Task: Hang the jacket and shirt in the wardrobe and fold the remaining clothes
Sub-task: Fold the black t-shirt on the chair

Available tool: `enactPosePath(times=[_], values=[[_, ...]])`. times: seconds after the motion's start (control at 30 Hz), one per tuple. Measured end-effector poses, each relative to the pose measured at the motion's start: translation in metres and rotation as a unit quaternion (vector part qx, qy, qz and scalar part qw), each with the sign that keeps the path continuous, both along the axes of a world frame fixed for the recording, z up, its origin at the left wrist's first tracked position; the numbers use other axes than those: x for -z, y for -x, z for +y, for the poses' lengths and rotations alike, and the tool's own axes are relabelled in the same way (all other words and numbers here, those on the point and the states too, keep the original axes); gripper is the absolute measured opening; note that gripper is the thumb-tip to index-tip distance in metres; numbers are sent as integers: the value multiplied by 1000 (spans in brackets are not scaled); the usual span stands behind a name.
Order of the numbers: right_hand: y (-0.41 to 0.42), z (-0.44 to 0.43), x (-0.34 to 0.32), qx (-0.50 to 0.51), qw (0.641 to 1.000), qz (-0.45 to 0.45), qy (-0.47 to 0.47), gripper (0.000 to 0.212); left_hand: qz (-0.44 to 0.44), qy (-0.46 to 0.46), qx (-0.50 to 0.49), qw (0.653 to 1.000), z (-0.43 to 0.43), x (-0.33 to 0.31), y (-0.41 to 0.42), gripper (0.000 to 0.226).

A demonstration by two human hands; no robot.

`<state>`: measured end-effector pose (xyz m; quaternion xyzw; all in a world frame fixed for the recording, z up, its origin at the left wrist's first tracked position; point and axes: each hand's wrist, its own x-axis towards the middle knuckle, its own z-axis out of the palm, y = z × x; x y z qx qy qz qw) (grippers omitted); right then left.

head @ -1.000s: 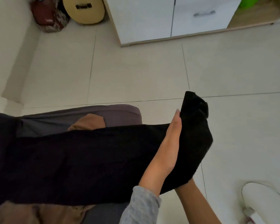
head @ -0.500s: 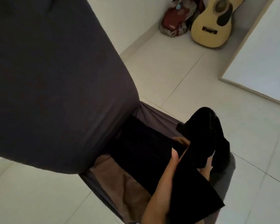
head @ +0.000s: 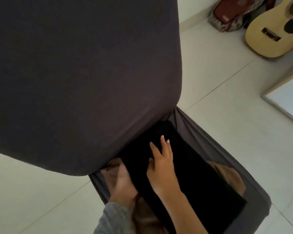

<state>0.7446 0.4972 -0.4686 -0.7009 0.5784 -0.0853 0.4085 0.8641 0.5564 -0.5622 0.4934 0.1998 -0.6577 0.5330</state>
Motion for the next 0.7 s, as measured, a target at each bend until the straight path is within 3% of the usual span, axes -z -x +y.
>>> enactPosePath(times=[0.03,0.1,0.2,0.3,0.37,0.43,0.5,0.6,0.7], values=[[5,-5,5,2,1000,1,-4,51,-88,23,16,996,-4,-29,10,57],[25,-15,14,27,1000,5,14,43,-23,17,-70,997,-4,-51,13,58],[51,-40,17,74,997,15,26,41,-133,55,-90,986,4,-73,35,48],[60,-64,23,90,995,13,-30,47,-269,-12,-80,960,5,-74,52,28],[58,-79,28,76,994,28,-74,48,-284,-46,-103,952,3,-71,57,22],[55,-93,29,73,993,11,-94,32,-299,-63,-127,944,0,-69,56,14],[53,-105,26,83,991,-44,-97,18,-319,-35,-129,938,-2,-66,49,13],[49,-118,24,93,989,-97,-66,17,-329,-3,-131,935,-3,-56,37,19],[45,-120,31,81,991,-94,-57,13,-401,-84,-126,903,-7,-48,34,6]])
